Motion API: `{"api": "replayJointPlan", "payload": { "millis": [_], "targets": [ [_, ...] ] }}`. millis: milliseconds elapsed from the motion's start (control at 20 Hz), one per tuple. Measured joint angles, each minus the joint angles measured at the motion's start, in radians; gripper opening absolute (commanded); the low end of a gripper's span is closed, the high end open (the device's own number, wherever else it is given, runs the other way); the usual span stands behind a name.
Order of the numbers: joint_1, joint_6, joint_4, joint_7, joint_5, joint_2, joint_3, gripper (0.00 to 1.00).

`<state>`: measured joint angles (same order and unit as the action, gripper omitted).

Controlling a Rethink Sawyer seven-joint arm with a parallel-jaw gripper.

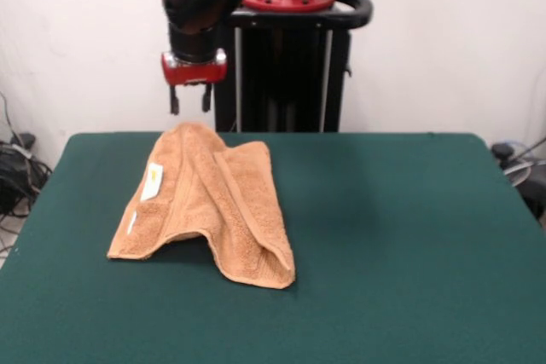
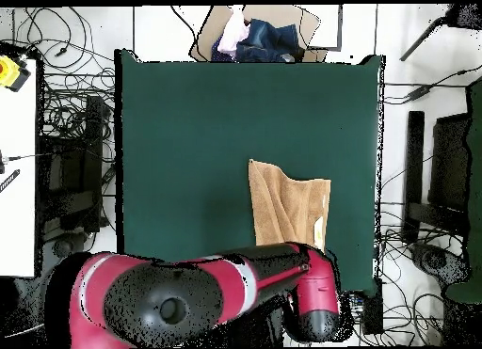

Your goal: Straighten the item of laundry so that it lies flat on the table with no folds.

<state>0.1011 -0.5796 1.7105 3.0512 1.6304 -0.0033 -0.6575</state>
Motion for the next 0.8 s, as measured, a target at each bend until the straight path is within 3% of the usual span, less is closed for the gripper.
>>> {"api": "replayJointPlan", "payload": {
  "millis": [350,550,800],
  "targets": [
    [-0.053,0.094,-0.001,-0.001,-0.157,0.035,0.028,1.0],
    [-0.037,0.11,0.008,-0.003,-0.255,0.04,0.03,1.0],
    [0.042,0.11,0.031,-0.003,-0.201,0.028,0.03,1.0]
  ]
}}
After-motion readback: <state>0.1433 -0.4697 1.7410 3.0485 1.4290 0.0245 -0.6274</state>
